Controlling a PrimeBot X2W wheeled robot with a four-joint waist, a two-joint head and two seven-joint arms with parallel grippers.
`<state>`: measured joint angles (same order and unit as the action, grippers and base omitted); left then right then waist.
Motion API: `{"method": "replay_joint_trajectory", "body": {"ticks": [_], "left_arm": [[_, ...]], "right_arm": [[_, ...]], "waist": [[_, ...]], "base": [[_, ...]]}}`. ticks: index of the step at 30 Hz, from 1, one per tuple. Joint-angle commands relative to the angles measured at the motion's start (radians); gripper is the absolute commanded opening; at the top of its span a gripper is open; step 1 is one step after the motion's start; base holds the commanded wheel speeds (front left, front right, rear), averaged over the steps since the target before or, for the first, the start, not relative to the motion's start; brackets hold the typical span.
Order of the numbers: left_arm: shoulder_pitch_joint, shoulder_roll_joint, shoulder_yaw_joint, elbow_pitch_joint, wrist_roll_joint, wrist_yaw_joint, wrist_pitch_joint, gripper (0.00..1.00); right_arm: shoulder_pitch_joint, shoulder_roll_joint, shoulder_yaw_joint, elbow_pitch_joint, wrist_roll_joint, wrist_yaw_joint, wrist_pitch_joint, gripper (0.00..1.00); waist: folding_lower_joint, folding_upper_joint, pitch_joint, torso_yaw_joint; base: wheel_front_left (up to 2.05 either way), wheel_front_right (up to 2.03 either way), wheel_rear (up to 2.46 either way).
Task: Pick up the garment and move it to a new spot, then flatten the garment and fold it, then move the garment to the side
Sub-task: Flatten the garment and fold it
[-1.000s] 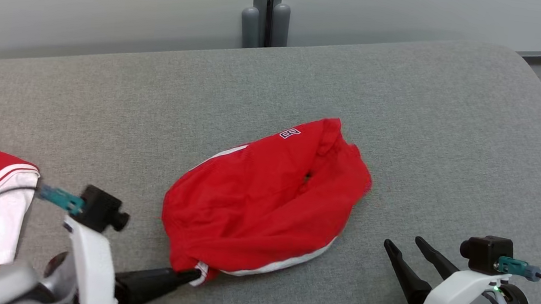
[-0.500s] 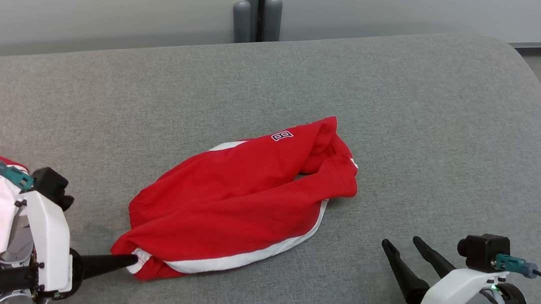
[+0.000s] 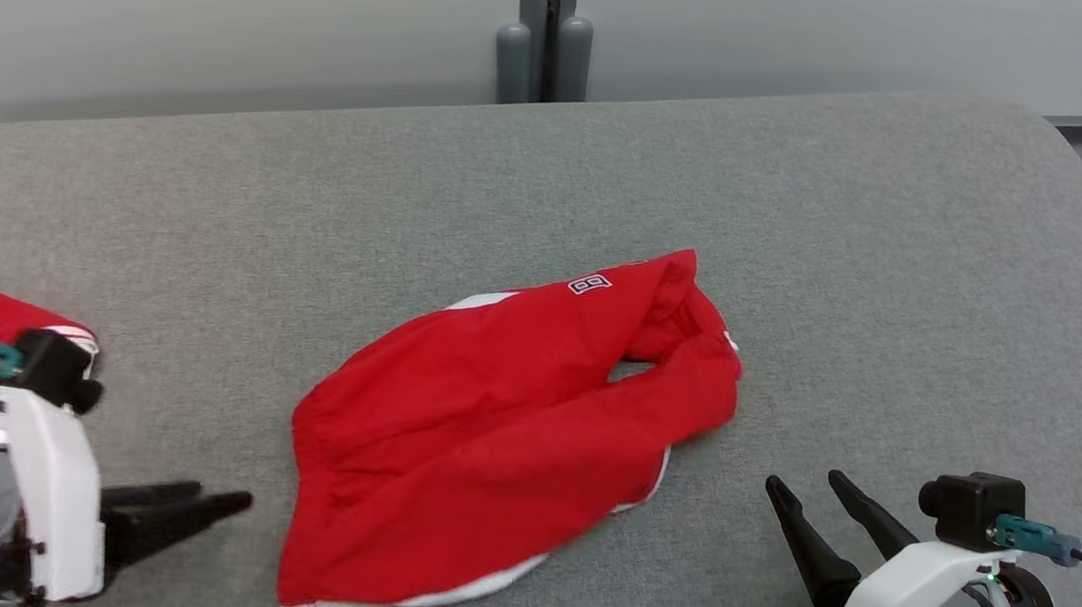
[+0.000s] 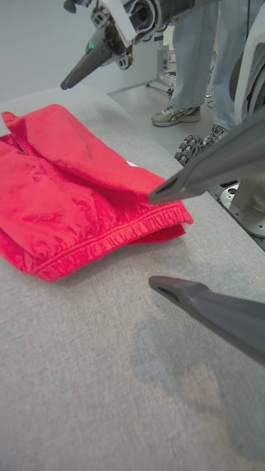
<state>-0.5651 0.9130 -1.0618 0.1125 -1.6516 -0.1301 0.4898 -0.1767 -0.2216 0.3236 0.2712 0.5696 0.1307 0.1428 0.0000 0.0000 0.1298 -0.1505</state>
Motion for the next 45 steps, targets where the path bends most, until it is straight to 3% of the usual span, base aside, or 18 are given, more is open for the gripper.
{"method": "replay_joint_trajectory", "body": {"ticks": [1,4,6,7,8,11,15,18,22,25,30,39,42,44,45], "left_arm": [[0.016,0.018,0.011,-0.005,0.02,-0.001,-0.025,1.0],[0.039,0.061,0.047,-0.031,0.077,-0.001,-0.144,1.0],[0.064,0.077,0.085,-0.04,0.156,-0.001,-0.314,1.0],[0.064,0.077,0.085,-0.04,0.156,-0.001,-0.314,1.0],[0.085,0.062,0.109,-0.039,0.202,0.004,-0.435,1.0],[0.12,0.027,0.142,-0.055,0.249,0.036,-0.599,1.0],[0.174,-0.04,0.176,-0.063,0.307,0.104,-0.732,1.0],[0.217,-0.108,0.231,-0.054,0.358,0.151,-0.754,1.0],[0.301,-0.228,0.378,-0.054,0.501,0.194,-0.755,1.0],[0.36,-0.298,0.466,-0.054,0.608,0.184,-0.756,1.0],[0.427,-0.381,0.526,-0.028,0.791,0.168,-0.756,1.0],[0.455,-0.48,0.569,0.04,0.898,0.108,-0.756,1.0],[0.452,-0.498,0.583,0.061,0.917,0.089,-0.756,1.0],[0.451,-0.508,0.591,0.073,0.929,0.079,-0.756,1.0],[0.45,-0.512,0.595,0.077,0.935,0.076,-0.756,1.0]], "right_arm": [[0.007,-0.007,-0.003,-0.005,-0.001,0.0,-0.014,1.0],[0.014,-0.01,-0.003,-0.011,-0.006,0.0,-0.045,1.0],[0.017,-0.009,-0.003,-0.006,-0.015,0.0,-0.074,1.0],[0.017,-0.009,-0.003,-0.006,-0.015,0.0,-0.074,1.0],[0.019,-0.011,-0.008,0.0,-0.019,0.0,-0.087,1.0],[0.018,-0.014,-0.018,0.014,-0.034,0.0,-0.098,1.0],[0.009,-0.011,-0.034,0.025,-0.038,0.0,-0.096,1.0],[-0.008,-0.016,-0.039,0.046,-0.025,0.0,-0.081,1.0],[-0.04,-0.021,-0.061,0.089,-0.016,0.0,-0.064,1.0],[-0.069,-0.011,-0.083,0.118,-0.006,0.0,-0.068,1.0],[-0.116,-0.006,-0.107,0.19,0.021,0.0,-0.024,1.0],[-0.16,0.003,-0.108,0.262,0.045,0.0,0.015,0.99],[-0.167,0.004,-0.101,0.279,0.058,0.0,0.016,0.4],[-0.17,0.004,-0.096,0.287,0.066,0.0,0.011,0.22],[-0.173,0.004,-0.092,0.292,0.069,0.0,0.007,0.0]], "waist": [[0.0,0.0,-0.005,0.006],[0.0,0.0,-0.008,0.021],[0.0,0.0,-0.008,0.04],[0.0,0.0,-0.008,0.04],[0.0,0.0,-0.006,0.055],[0.0,0.0,0.002,0.077],[0.0,0.0,0.01,0.108],[0.0,0.0,0.009,0.13],[0.0,0.0,0.004,0.158],[0.0,0.0,0.002,0.17],[0.0,0.0,0.003,0.191],[0.0,0.0,0.007,0.223],[0.0,0.0,0.01,0.231],[0.0,0.0,0.011,0.233],[0.0,0.0,0.012,0.234]], "base": [[0.0,0.0,0.0],[0.0,0.0,0.0],[0.0,0.0,0.0],[0.0,0.0,0.0],[0.0,0.0,0.0],[0.0,0.0,0.0],[0.0,0.0,0.0],[0.0,0.0,0.0],[0.0,0.0,0.0],[0.0,0.0,0.0],[0.0,0.0,0.0],[0.0,0.0,0.0],[0.0,0.0,0.0],[0.0,0.0,0.0],[0.0,0.0,0.0]]}}
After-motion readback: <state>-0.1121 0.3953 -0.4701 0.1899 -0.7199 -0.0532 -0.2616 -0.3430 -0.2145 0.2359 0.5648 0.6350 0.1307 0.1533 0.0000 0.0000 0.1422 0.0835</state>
